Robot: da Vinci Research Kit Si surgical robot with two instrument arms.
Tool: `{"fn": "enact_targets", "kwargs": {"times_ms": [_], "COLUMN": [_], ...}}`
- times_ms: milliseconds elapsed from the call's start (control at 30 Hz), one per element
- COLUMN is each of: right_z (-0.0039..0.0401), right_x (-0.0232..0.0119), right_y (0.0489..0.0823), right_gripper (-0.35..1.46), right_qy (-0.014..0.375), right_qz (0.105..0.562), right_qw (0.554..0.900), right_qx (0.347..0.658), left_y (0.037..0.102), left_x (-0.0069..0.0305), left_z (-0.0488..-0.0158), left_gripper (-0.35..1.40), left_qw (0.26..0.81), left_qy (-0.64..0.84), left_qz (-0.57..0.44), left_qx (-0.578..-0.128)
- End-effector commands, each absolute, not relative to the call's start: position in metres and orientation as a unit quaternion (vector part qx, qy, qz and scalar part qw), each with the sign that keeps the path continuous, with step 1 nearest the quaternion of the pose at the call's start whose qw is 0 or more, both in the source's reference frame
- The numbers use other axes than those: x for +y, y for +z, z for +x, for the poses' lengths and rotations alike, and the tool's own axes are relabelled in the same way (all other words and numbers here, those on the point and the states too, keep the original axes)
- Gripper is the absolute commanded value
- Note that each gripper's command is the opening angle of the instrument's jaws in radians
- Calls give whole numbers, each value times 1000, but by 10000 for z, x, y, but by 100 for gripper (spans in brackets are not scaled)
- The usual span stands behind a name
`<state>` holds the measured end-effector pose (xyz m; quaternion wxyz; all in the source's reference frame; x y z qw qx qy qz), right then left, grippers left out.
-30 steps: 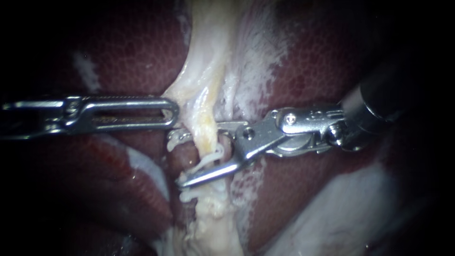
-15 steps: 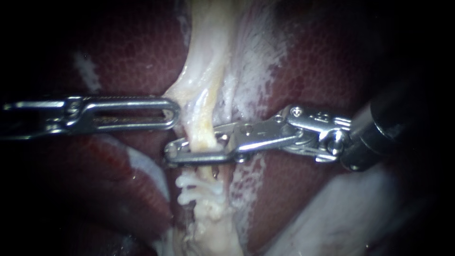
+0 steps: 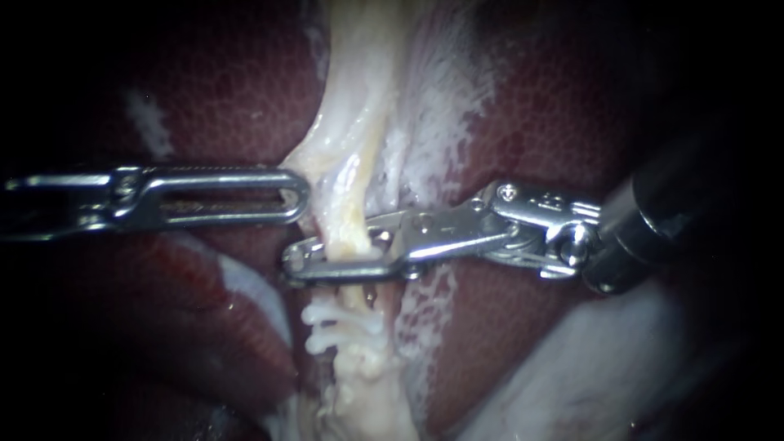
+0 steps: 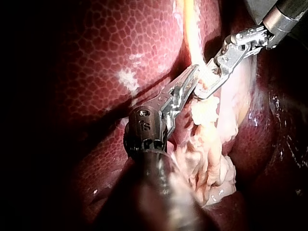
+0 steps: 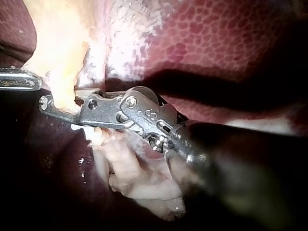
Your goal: Clipping third clip left tube
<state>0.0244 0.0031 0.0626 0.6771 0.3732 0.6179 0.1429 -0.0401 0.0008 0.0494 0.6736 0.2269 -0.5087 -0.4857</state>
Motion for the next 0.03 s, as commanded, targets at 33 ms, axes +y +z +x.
{"fn": "enact_targets", "kwargs": {"times_ms": [33], "right_z": [244], "right_x": [31], "right_y": [627], "right_gripper": [-35], "right_qy": [143], "right_qz": [373], "right_qw": [677], "right_qx": [618], "left_y": [495], "left_x": [8], "left_z": [-401], "left_gripper": [-35], "left_qw": [673], "left_qy": [-485], "left_qz": [227], "left_qx": [-509]}}
